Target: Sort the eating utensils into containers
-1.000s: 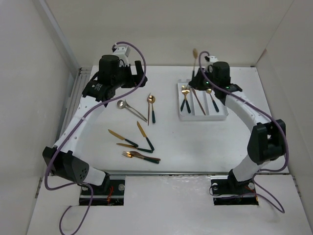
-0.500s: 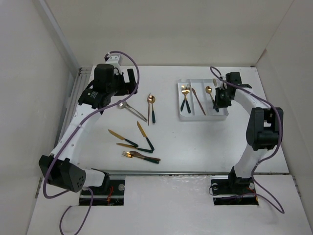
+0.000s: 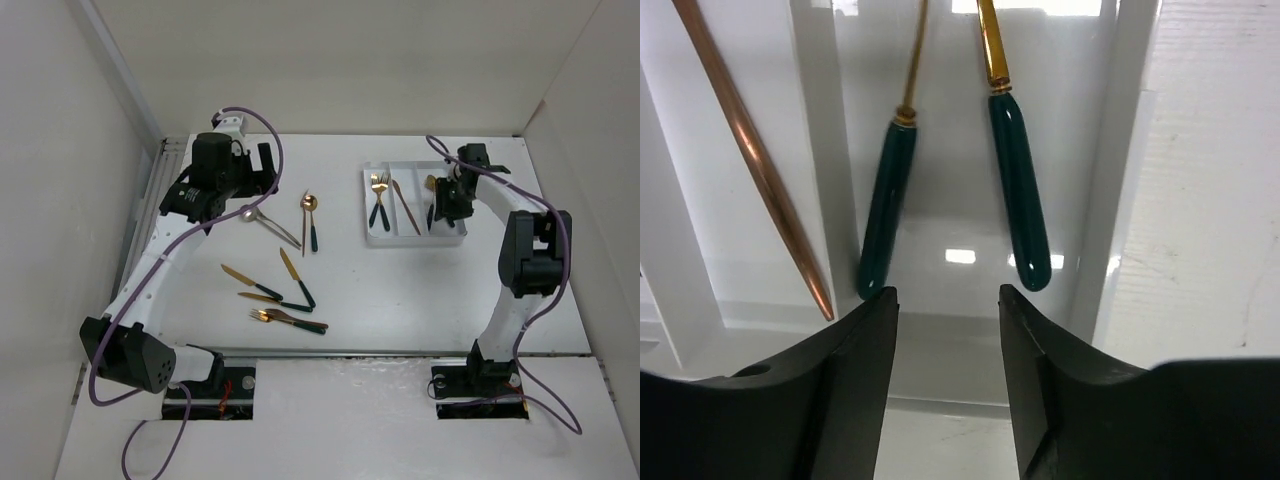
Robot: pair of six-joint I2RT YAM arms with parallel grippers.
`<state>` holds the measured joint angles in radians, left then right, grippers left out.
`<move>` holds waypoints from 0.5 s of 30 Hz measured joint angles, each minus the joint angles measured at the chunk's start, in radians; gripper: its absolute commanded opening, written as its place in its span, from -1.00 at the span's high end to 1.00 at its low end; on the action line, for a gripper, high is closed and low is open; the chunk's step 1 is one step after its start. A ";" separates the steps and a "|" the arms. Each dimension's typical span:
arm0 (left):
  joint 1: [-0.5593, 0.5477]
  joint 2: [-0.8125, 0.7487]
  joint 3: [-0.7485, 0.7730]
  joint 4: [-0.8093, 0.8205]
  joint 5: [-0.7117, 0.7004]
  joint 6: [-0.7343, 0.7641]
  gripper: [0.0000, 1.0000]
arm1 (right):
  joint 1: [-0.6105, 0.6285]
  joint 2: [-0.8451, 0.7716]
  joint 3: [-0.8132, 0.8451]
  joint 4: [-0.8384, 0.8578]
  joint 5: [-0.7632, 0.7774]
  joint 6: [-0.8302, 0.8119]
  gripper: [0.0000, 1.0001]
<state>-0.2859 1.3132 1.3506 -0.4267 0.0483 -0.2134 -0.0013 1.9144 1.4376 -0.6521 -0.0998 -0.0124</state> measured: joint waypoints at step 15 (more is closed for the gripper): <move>0.052 -0.005 -0.143 -0.007 -0.056 -0.097 -0.83 | 0.426 -0.216 0.026 0.116 0.217 0.090 -0.10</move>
<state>-0.2337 1.3087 1.2076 -0.4335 -0.0078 -0.3103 0.4252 1.6989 1.4639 -0.5365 0.1177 0.0776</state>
